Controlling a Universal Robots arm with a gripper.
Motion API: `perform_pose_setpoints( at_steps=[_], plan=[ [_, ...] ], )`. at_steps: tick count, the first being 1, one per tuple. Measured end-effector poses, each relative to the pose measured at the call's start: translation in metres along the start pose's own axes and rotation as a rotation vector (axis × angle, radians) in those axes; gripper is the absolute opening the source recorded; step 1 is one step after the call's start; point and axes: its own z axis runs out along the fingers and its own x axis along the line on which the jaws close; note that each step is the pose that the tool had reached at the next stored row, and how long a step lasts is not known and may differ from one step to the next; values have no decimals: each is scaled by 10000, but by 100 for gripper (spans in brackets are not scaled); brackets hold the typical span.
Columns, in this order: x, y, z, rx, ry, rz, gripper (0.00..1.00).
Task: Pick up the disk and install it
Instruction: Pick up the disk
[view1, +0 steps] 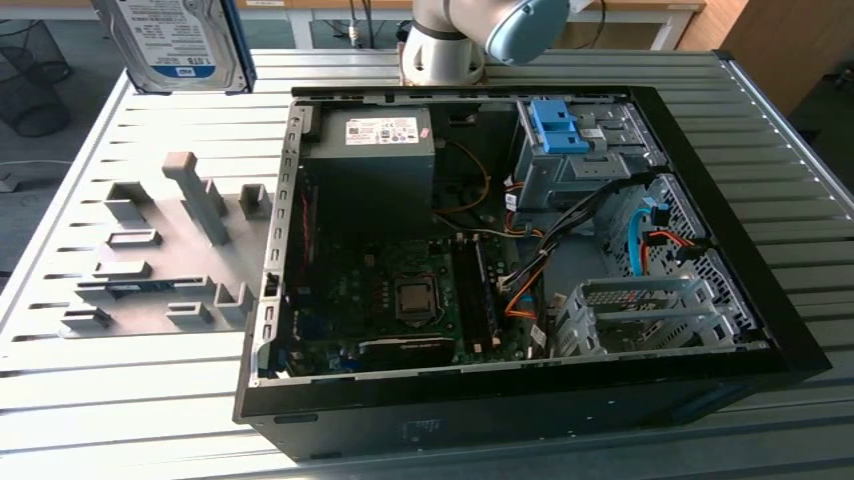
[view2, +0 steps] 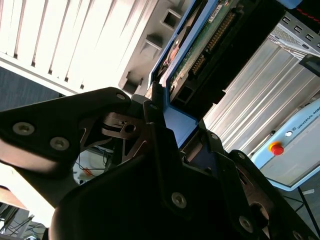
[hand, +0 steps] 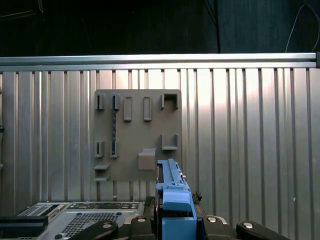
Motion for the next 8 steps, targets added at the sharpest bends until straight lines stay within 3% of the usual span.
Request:
perform_pose_setpoints(
  at_steps=[8],
  plan=[
    [-2,-45,0,0,0,1,36]
  ],
)
